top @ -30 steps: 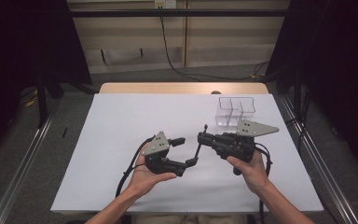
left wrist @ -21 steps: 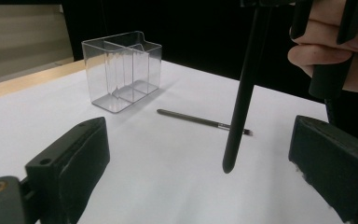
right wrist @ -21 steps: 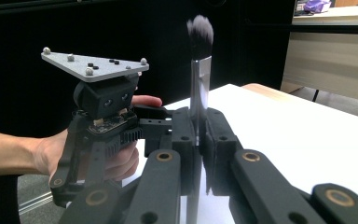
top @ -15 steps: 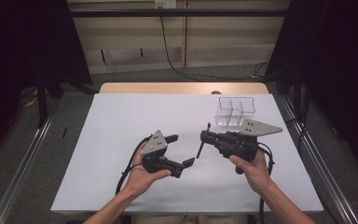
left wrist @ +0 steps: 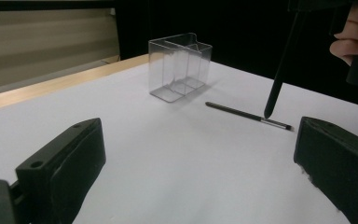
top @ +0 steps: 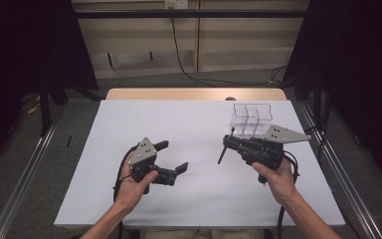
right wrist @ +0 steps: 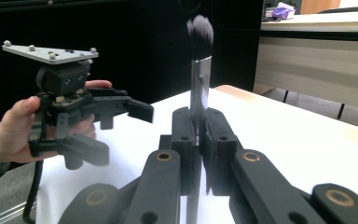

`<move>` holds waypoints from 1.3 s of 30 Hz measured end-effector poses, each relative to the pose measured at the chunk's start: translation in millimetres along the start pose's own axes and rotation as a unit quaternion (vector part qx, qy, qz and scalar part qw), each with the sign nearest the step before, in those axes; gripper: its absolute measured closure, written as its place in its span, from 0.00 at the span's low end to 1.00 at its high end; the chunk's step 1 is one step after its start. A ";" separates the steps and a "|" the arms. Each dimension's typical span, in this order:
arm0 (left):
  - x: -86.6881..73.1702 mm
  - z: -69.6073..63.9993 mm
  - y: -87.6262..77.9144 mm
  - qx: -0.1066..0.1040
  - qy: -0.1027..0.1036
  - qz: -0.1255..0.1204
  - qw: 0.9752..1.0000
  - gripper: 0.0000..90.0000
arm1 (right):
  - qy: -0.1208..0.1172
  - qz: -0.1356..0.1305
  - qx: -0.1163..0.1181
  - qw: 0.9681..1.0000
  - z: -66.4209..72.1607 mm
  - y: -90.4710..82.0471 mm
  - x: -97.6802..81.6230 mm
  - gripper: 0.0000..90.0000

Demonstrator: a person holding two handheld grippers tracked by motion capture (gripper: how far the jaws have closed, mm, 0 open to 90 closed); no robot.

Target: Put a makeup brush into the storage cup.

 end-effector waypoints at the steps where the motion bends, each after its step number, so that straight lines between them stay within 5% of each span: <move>1: -0.6 1.4 -3.3 0.005 0.003 -0.004 1.000 0.02 | 0.000 0.000 -0.002 1.000 -1.3 -0.5 0.2 0.93; 18: -29.1 18.6 -55.7 0.054 -0.026 0.001 0.998 0.02 | 0.001 -0.004 -0.040 0.999 -21.9 -10.4 0.4 0.93; 20: -33.8 21.3 -62.1 0.071 -0.012 0.010 0.997 0.02 | -0.001 -0.007 -0.047 0.999 -25.7 -11.7 0.2 0.93; 27: -41.6 30.6 -79.2 0.099 -0.027 -0.002 0.995 0.02 | 0.003 -0.007 -0.062 0.998 -38.1 -16.2 0.0 0.93; 39: -47.3 27.8 -104.5 0.121 -0.020 -0.023 0.992 0.03 | -0.006 -0.009 -0.087 0.996 -60.2 -17.4 6.8 0.93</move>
Point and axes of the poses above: each handheld gripper's, and its own axes: y roughly forward along the jaws, x roughly out of its top, z roughly to its left, the point moved 8 cm from there along y, roughly forward along the jaws, and after that the axes turned 13 degrees about -x, right-handed, at the moved point
